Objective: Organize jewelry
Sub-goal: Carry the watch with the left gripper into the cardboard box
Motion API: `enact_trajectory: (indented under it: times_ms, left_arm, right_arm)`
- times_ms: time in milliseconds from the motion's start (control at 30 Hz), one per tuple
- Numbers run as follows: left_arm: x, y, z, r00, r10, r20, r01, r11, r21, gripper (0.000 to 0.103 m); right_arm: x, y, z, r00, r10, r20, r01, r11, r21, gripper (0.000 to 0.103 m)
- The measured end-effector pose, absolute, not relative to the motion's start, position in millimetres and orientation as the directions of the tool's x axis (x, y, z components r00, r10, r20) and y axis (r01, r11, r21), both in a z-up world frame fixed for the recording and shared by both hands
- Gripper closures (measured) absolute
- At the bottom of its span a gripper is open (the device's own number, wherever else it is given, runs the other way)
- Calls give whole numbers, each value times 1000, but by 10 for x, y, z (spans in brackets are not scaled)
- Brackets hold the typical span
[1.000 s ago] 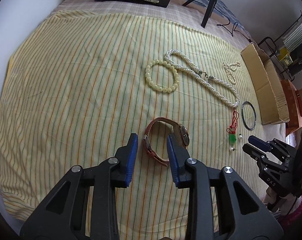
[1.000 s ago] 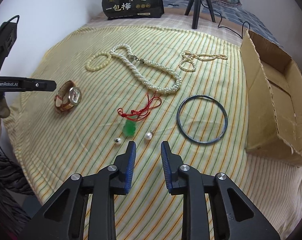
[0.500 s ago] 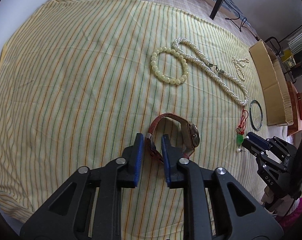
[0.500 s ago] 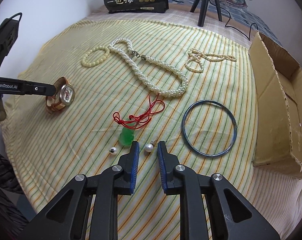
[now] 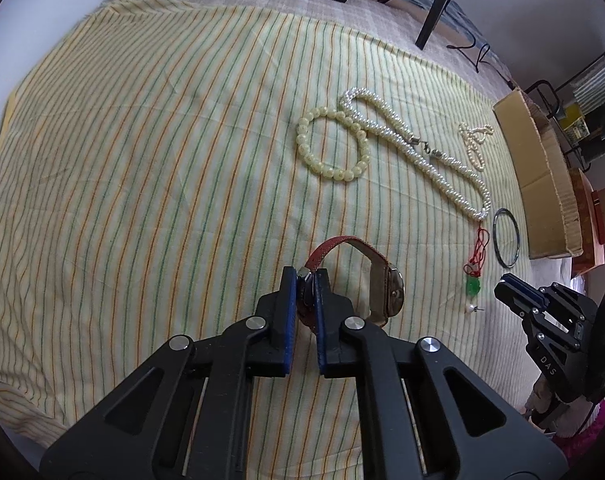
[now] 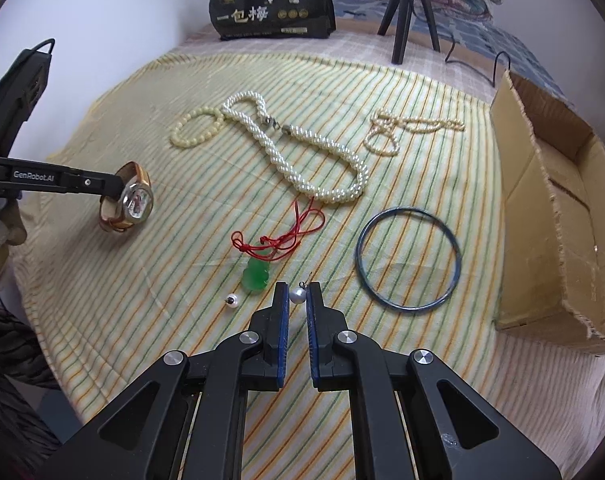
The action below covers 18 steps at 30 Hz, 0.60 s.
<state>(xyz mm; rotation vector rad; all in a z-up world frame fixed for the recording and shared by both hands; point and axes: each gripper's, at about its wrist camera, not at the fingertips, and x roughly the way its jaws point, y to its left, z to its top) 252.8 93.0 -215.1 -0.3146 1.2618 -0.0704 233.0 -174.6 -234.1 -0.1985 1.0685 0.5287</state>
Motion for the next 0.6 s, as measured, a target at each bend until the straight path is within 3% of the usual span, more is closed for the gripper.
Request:
enact_trajectory:
  times_ms: [600]
  left_arm:
    - [2590,427,-1457,457,-323,-829,-15,929,-370,97]
  right_arm:
    - [2310,-2206,-1652,530,350,-773,-432,895,109,96]
